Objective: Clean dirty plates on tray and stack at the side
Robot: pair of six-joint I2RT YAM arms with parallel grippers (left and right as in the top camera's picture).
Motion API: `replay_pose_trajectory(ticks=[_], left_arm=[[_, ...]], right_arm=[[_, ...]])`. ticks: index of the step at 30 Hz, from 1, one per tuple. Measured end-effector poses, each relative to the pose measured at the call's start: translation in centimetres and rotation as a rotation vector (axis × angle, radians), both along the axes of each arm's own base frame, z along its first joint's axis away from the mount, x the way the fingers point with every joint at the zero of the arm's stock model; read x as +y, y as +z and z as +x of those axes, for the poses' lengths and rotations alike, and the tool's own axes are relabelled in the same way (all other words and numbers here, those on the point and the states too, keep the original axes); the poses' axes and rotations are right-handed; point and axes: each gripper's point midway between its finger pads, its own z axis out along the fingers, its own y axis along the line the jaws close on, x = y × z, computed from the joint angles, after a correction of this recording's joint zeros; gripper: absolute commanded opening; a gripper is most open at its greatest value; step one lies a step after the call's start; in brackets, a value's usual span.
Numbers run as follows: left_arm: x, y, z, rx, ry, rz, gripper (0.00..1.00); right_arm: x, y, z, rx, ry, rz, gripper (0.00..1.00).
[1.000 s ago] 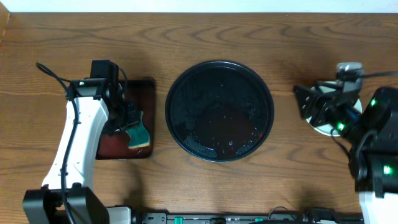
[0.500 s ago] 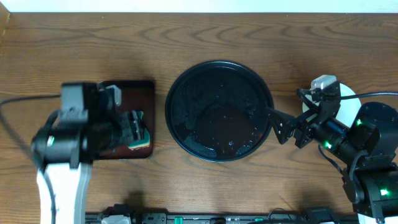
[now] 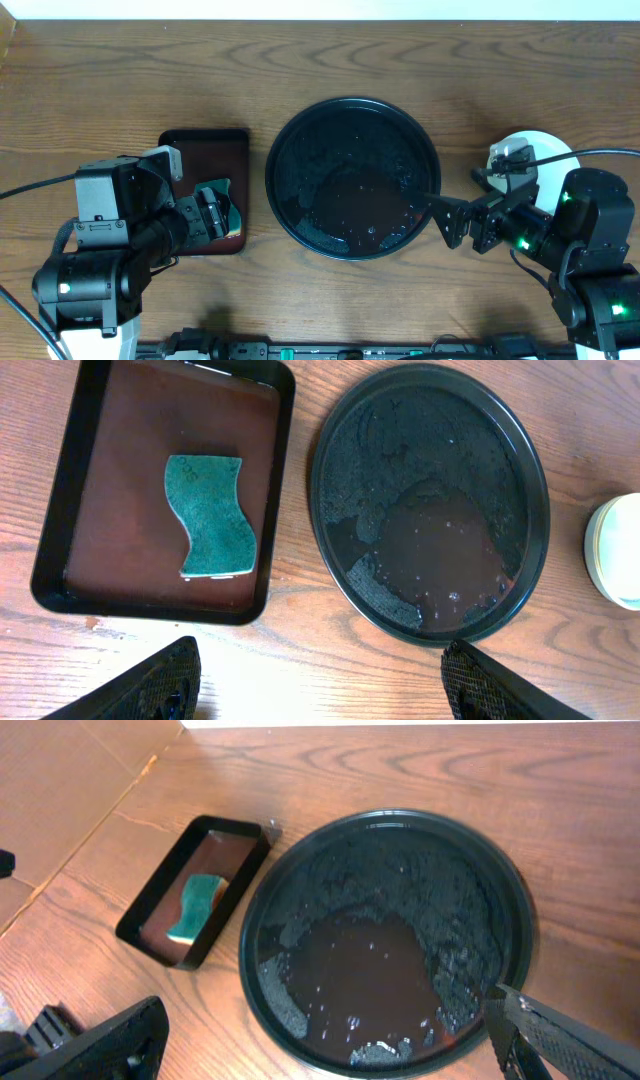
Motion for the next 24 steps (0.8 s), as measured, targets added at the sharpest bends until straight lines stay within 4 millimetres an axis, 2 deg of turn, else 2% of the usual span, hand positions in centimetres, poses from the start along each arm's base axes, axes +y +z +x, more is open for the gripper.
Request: replay_pose_trajectory(ticks=[5, 10, 12, 14, 18, 24], left_arm=[[0.0, 0.0, 0.0, 0.002, 0.002, -0.001, 0.79], [0.0, -0.1, 0.1, 0.004, 0.002, -0.001, 0.79], [0.0, -0.1, 0.1, 0.005, 0.002, -0.001, 0.80], [0.0, -0.1, 0.1, 0.005, 0.002, -0.002, 0.79], [0.0, -0.1, 0.1, 0.004, 0.002, -0.001, 0.80], [0.0, -0.1, 0.1, 0.004, 0.002, -0.001, 0.80]], right_arm=[[-0.5, 0.0, -1.8, -0.015, -0.014, -0.013, 0.99], [-2.1, 1.7, -3.7, -0.272, -0.075, -0.067, 0.99], [-2.7, 1.7, -4.4, -0.363, -0.085, -0.098, 0.99], [-3.1, 0.8, -5.0, -0.429, -0.093, -0.133, 0.99], [-4.0, -2.5, -5.6, -0.459, -0.121, -0.183, 0.99], [-5.3, -6.4, -4.2, -0.515, -0.195, -0.229, 0.99]])
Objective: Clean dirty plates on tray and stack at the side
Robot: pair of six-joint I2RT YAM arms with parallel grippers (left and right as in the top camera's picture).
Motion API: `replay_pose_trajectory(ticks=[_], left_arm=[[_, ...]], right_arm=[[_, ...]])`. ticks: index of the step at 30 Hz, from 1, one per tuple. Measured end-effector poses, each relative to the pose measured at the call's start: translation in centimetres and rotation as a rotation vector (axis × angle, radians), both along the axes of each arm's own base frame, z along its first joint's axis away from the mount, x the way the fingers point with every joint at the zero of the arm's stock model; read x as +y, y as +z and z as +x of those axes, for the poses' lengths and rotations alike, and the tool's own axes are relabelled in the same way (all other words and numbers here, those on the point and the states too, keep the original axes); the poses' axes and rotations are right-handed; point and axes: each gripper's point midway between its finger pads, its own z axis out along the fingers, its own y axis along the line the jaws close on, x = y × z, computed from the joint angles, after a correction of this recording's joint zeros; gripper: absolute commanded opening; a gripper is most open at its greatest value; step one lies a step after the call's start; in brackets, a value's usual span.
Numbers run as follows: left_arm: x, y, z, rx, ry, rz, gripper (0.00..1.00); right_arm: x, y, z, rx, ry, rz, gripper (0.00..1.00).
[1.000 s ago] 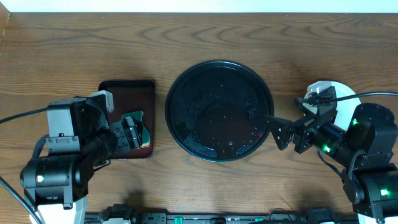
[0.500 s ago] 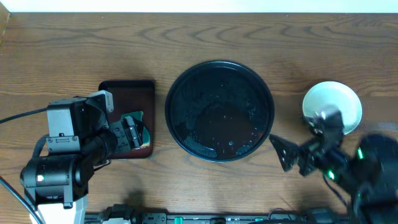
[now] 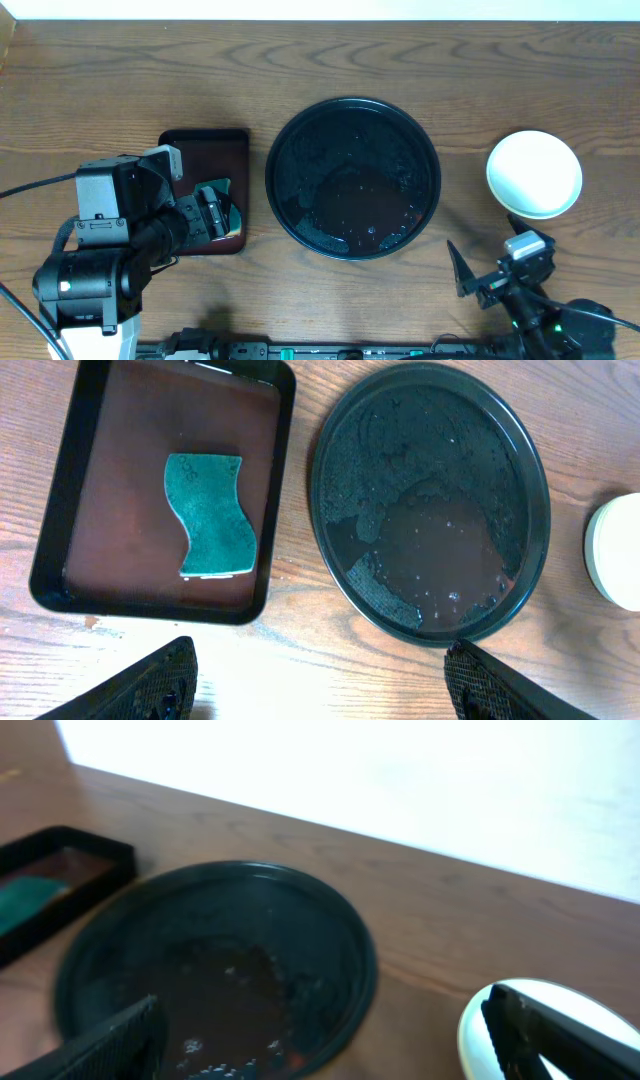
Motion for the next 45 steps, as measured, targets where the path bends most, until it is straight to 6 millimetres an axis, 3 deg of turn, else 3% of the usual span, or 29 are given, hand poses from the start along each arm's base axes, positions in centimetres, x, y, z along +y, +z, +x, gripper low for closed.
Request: replay_pose_trajectory(ticks=[5, 14, 23, 40, 45], left_arm=[[0.0, 0.0, 0.0, 0.000, 0.000, 0.000, 0.80], [0.0, 0.0, 0.0, 0.000, 0.000, 0.000, 0.81], [0.0, 0.0, 0.0, 0.000, 0.000, 0.000, 0.81], [0.0, 0.1, -0.1, -0.004, 0.000, 0.000, 0.81], [0.5, 1.3, -1.4, -0.068, 0.018, 0.030, 0.81]], right_arm=[[-0.4, -2.1, 2.2, -0.065, -0.033, -0.007, 0.99], [-0.5, -1.9, 4.4, -0.287, -0.049, 0.011, 0.99], [-0.5, -5.6, 4.6, -0.161, -0.052, -0.003, 0.99], [-0.5, -5.6, 4.6, -0.161, -0.052, -0.003, 0.99], [-0.6, -5.6, 4.6, -0.161, -0.055, -0.003, 0.99]])
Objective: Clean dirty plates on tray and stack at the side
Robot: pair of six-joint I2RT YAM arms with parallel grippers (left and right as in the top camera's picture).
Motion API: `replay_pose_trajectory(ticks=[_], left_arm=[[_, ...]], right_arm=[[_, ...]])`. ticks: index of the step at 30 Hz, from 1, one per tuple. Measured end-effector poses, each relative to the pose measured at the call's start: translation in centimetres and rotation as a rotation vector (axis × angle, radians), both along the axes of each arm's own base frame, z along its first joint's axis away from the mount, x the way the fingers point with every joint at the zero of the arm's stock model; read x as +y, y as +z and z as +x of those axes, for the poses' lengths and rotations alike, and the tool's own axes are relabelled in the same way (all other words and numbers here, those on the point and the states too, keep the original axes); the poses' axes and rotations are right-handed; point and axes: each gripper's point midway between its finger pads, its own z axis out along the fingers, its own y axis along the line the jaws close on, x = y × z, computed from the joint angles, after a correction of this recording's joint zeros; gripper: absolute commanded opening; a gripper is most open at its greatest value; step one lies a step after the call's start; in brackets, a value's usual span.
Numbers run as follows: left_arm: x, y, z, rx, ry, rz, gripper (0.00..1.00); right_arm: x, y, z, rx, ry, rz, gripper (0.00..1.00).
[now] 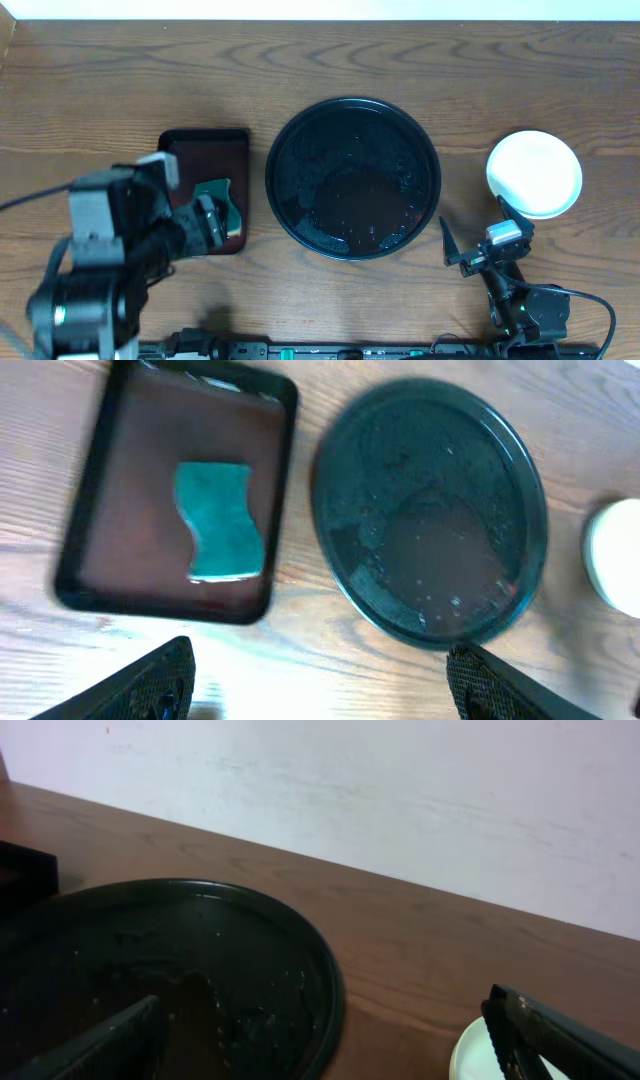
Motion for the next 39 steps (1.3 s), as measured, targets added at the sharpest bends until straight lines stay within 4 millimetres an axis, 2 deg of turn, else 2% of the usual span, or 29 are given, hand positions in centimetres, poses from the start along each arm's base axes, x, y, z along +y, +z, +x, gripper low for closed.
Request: replay_pose_trajectory(ticks=[2, 8, 10, 12, 17, 24, 27, 34, 39], left_arm=[[0.7, 1.3, -0.6, -0.084, 0.028, 0.038, 0.81], [1.9, 7.4, -1.5, -0.525, 0.053, 0.143, 0.82], [2.0, 8.1, -2.0, -0.631, 0.045, 0.185, 0.82], [2.1, 7.9, -2.3, -0.705, 0.032, 0.224, 0.82], [2.3, 5.0, -2.1, -0.815, 0.021, 0.296, 0.82], [2.6, -0.2, 0.4, -0.919, 0.038, 0.314, 0.82], [2.6, -2.0, 1.5, -0.932, 0.043, 0.306, 0.82], [2.7, -4.7, 3.5, -0.993, 0.056, 0.300, 0.82], [2.7, -9.0, 4.4, -0.929, 0.053, 0.288, 0.82]], right_arm=[[0.0, 0.0, 0.0, 0.000, 0.000, 0.000, 0.99], [0.0, 0.0, 0.0, 0.000, 0.000, 0.000, 0.99], [0.0, 0.0, 0.0, 0.000, 0.000, 0.000, 0.99], [0.0, 0.0, 0.0, 0.000, 0.000, 0.000, 0.99], [0.0, 0.0, 0.0, 0.000, 0.000, 0.000, 0.99], [0.0, 0.0, 0.0, 0.000, 0.000, 0.000, 0.99], [0.0, 0.0, 0.0, 0.000, 0.000, 0.000, 0.99], [0.0, 0.0, 0.0, 0.000, -0.001, 0.000, 0.99], [0.0, 0.0, 0.0, 0.000, 0.000, 0.000, 0.99]])
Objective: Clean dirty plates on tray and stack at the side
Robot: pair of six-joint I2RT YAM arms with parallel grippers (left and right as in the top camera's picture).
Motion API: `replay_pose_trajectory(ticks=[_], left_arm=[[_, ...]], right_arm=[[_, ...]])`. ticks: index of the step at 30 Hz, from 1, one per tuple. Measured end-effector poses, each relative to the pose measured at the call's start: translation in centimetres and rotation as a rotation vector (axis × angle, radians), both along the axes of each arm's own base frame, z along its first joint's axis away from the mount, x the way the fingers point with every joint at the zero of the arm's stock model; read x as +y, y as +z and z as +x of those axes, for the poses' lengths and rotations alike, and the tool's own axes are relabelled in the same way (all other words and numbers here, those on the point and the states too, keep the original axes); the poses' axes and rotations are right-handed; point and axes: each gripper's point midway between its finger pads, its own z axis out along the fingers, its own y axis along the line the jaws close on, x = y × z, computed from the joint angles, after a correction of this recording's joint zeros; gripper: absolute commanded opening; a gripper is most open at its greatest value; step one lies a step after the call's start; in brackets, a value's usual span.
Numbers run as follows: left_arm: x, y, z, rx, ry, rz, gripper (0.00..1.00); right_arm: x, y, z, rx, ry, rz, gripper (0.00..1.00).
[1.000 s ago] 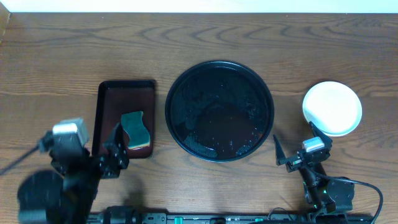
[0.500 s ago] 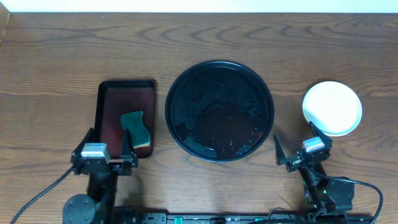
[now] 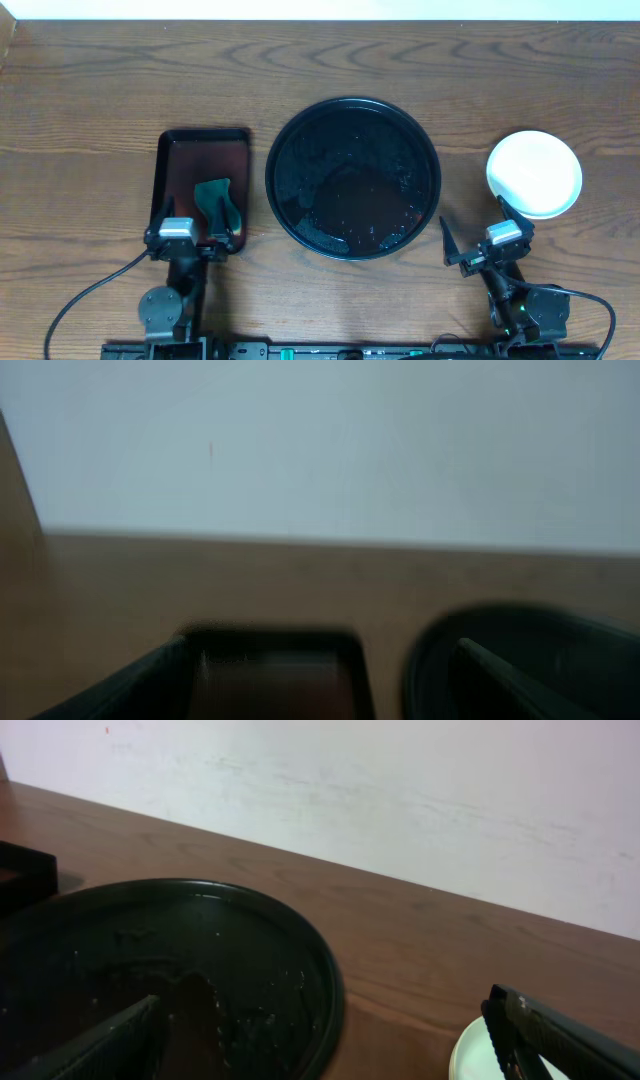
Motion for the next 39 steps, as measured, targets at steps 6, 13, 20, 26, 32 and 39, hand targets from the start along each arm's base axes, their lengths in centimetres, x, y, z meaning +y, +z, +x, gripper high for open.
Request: replay_pose_trajectory(ticks=[6, 13, 20, 26, 32, 39], left_arm=[[0.0, -1.8, 0.0, 0.067, 0.001, -0.003, 0.82], [0.3, -2.6, -0.1, 0.105, 0.017, -0.005, 0.82], [0.4, -2.8, -0.1, 0.116, 0.024, -0.005, 0.82], [0.4, -2.9, -0.1, 0.118, 0.024, -0.005, 0.82], [0.4, -2.9, -0.1, 0.118, 0.024, -0.005, 0.82], [0.4, -2.9, -0.1, 0.118, 0.024, -0.005, 0.82]], right_arm=[[0.0, 0.0, 0.0, 0.000, 0.000, 0.000, 0.99], [0.0, 0.0, 0.0, 0.000, 0.000, 0.000, 0.99], [0.0, 0.0, 0.0, 0.000, 0.000, 0.000, 0.99], [0.0, 0.0, 0.0, 0.000, 0.000, 0.000, 0.99], [0.0, 0.0, 0.0, 0.000, 0.000, 0.000, 0.99], [0.0, 0.0, 0.0, 0.000, 0.000, 0.000, 0.99]])
